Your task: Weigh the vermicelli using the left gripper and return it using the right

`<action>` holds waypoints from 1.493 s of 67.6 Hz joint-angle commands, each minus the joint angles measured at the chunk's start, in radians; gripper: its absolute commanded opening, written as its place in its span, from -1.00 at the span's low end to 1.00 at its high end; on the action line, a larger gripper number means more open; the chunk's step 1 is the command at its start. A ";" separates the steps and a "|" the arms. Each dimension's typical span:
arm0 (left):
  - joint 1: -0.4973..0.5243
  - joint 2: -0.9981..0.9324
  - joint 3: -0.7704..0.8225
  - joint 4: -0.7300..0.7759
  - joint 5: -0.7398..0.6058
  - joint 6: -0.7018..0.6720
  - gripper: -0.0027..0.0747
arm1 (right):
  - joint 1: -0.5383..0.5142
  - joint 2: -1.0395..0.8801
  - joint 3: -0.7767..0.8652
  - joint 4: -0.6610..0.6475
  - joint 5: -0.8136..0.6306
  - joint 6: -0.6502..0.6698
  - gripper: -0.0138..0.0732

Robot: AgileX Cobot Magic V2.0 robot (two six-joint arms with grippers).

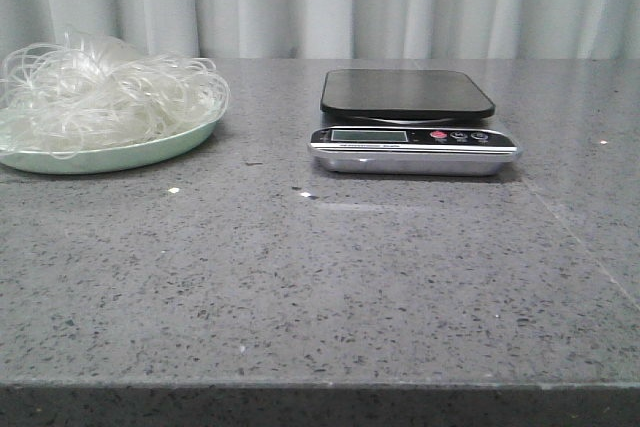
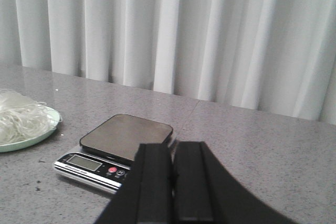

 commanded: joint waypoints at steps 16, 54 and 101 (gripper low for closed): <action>0.000 -0.021 0.009 -0.008 -0.076 -0.004 -0.58 | -0.144 -0.002 0.210 -0.034 -0.259 -0.004 -0.35; 0.000 -0.021 0.009 -0.008 -0.076 -0.004 -0.58 | -0.093 -0.015 0.436 -0.034 -0.468 0.017 -0.35; 0.000 -0.021 0.009 -0.008 -0.076 -0.004 -0.58 | -0.093 -0.014 0.436 -0.059 -0.541 0.097 -0.35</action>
